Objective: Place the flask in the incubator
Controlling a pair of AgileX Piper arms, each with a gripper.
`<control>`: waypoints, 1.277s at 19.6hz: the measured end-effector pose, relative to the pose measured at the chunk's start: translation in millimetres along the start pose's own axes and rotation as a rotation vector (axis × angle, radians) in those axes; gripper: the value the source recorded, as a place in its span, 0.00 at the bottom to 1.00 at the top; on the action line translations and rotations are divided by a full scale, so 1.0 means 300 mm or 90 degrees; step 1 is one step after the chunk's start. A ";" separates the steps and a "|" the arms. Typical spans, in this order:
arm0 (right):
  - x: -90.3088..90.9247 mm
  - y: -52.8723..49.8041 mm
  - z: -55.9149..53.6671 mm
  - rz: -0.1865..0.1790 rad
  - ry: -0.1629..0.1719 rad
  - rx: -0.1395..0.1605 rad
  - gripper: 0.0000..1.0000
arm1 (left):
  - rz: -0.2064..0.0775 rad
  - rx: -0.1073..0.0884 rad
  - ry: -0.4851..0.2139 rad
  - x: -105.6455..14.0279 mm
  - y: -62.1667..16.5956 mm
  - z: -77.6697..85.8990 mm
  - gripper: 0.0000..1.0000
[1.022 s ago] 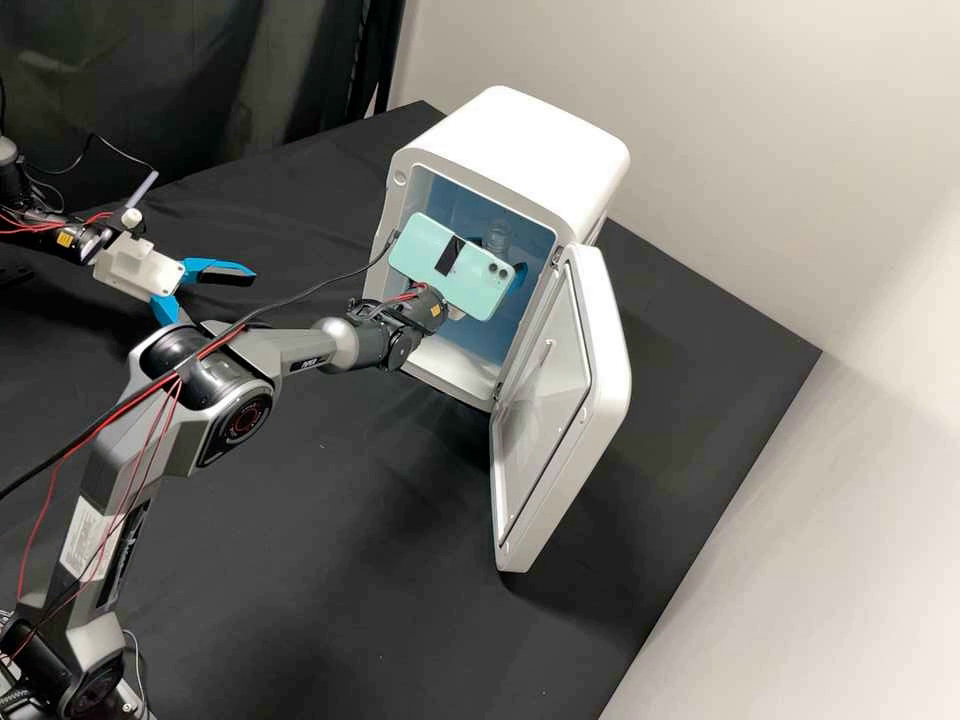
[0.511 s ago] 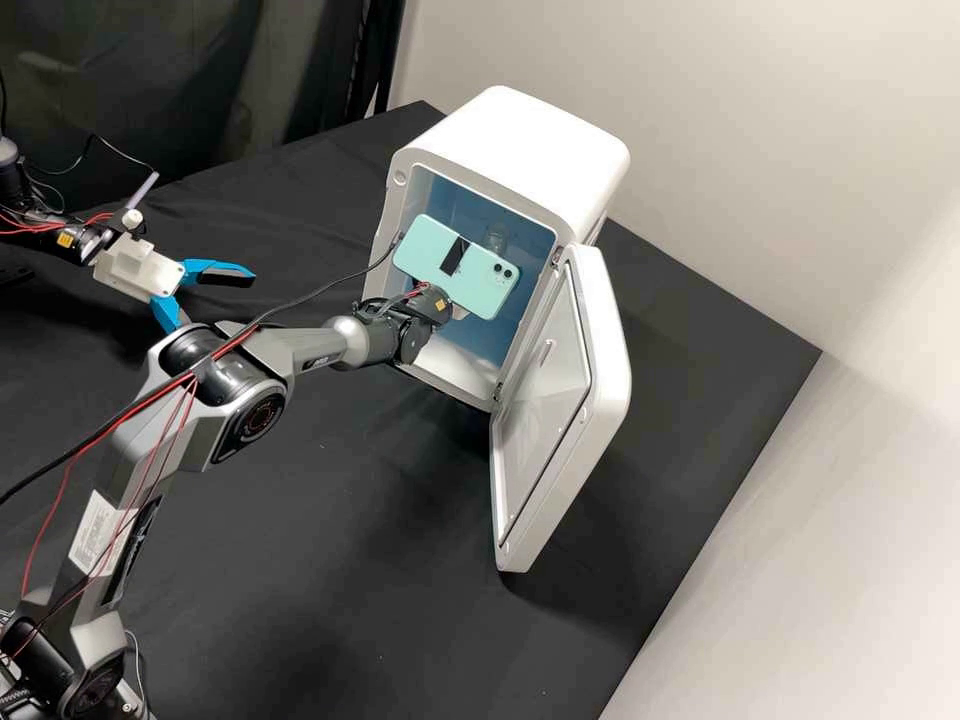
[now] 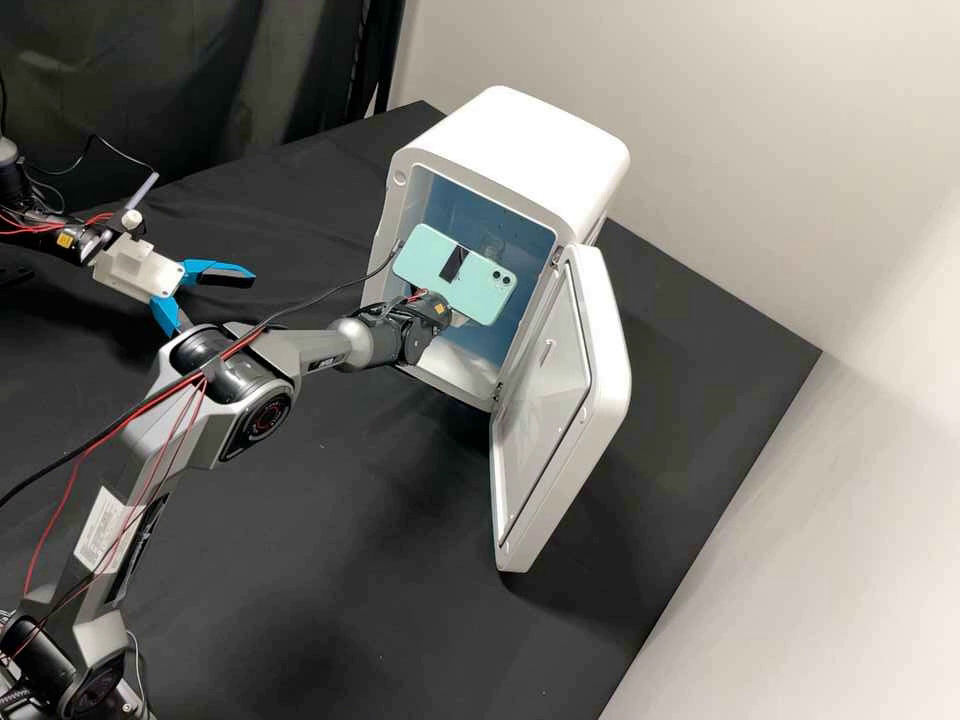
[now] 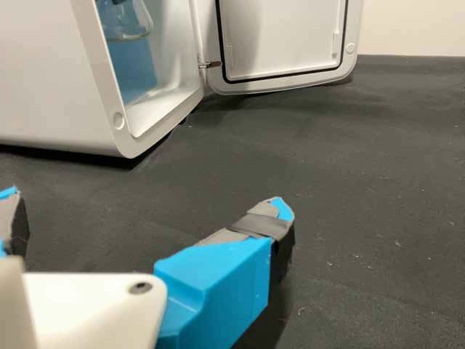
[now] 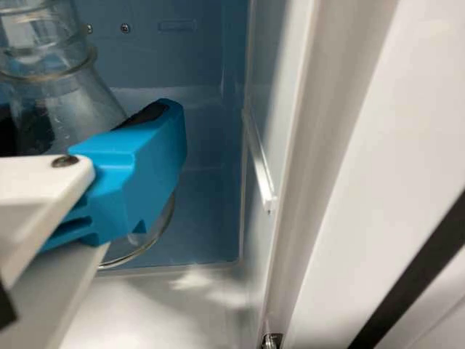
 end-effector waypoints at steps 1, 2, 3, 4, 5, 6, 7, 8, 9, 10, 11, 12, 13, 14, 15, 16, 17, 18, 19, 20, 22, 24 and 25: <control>0.001 -0.001 0.001 -0.001 0.000 0.000 0.00 | 0.000 0.000 0.000 0.000 0.000 0.000 1.00; 0.002 -0.003 0.003 -0.001 -0.001 0.000 0.00 | 0.000 0.000 0.000 0.000 0.000 0.000 1.00; 0.003 -0.004 0.004 -0.002 -0.002 0.000 0.00 | 0.000 0.000 0.000 0.000 0.000 0.000 1.00; 0.004 -0.006 0.006 -0.002 -0.002 -0.003 0.00 | 0.000 0.000 0.000 0.000 0.000 0.000 1.00; 0.004 -0.006 0.007 -0.004 -0.006 -0.013 0.00 | 0.000 0.000 0.000 0.000 0.000 0.000 1.00; 0.004 -0.009 0.007 -0.007 -0.009 -0.016 0.00 | 0.000 0.000 0.000 0.000 0.000 0.000 1.00; 0.004 -0.009 0.007 -0.009 -0.011 -0.024 0.00 | 0.000 0.000 0.000 0.000 0.000 0.000 1.00; 0.006 -0.008 0.005 -0.016 -0.014 -0.038 0.00 | 0.000 0.000 0.000 0.000 0.000 0.000 1.00; 0.007 -0.010 0.001 -0.028 -0.013 -0.050 0.00 | 0.000 0.000 0.000 0.000 0.000 0.000 1.00; 0.007 -0.010 -0.002 -0.036 -0.011 -0.051 0.00 | 0.000 0.000 0.000 0.000 0.000 0.000 1.00; 0.007 -0.015 -0.003 -0.045 -0.009 -0.064 0.00 | 0.000 0.000 0.000 0.000 0.000 0.000 1.00; 0.006 -0.017 -0.003 -0.050 -0.007 -0.075 0.00 | 0.000 0.000 0.000 0.000 0.000 0.000 1.00; 0.007 -0.021 -0.002 -0.054 -0.007 -0.080 0.00 | 0.000 -0.001 0.002 0.000 0.000 -0.003 1.00; 0.007 -0.021 -0.001 -0.055 -0.008 -0.081 0.00 | 0.001 -0.001 0.003 -0.001 0.001 -0.004 1.00; 0.007 -0.021 -0.001 -0.055 -0.008 -0.081 0.00 | 0.001 -0.001 0.004 -0.001 0.001 -0.004 1.00; 0.007 -0.021 -0.001 -0.055 -0.008 -0.081 0.00 | 0.001 -0.002 0.006 -0.001 0.001 -0.007 1.00; 0.007 -0.021 -0.001 -0.055 -0.009 -0.081 0.00 | 0.001 -0.002 0.007 -0.001 0.001 -0.009 1.00; 0.007 -0.021 -0.001 -0.055 -0.009 -0.081 0.00 | 0.002 -0.002 0.009 -0.002 0.002 -0.010 1.00; 0.007 -0.021 -0.001 -0.055 -0.009 -0.081 0.00 | 0.002 -0.003 0.010 -0.002 0.002 -0.012 1.00; 0.007 -0.021 -0.001 -0.055 -0.009 -0.081 0.00 | 0.003 -0.004 0.014 -0.003 0.002 -0.016 1.00; 0.007 -0.021 -0.002 -0.055 -0.007 -0.081 0.00 | 0.003 -0.007 0.014 -0.003 0.003 -0.017 1.00; 0.010 -0.021 0.008 -0.054 -0.011 -0.076 0.00 | 0.004 -0.009 0.018 -0.004 0.003 -0.021 1.00; 0.015 -0.028 0.015 -0.056 -0.013 -0.068 0.00 | 0.004 -0.010 0.021 -0.004 0.004 -0.025 1.00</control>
